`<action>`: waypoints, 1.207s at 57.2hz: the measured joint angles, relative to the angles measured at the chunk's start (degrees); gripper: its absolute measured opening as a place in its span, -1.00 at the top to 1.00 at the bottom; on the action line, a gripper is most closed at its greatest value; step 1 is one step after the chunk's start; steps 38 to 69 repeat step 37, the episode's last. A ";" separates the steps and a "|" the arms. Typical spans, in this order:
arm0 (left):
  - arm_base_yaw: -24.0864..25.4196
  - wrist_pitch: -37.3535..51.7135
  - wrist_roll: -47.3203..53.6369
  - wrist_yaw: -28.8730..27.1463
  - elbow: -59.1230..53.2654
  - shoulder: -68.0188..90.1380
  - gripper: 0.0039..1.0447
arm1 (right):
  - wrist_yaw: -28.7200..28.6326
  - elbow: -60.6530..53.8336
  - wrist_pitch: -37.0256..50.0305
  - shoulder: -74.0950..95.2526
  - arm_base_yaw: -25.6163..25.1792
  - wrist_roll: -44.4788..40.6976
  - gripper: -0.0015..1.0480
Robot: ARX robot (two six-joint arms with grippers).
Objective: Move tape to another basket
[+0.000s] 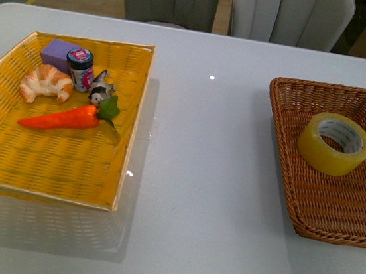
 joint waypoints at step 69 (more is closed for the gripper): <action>0.00 0.00 0.11 0.00 0.00 0.00 -0.83 | 0.00 0.00 0.00 0.00 0.00 0.00 -0.83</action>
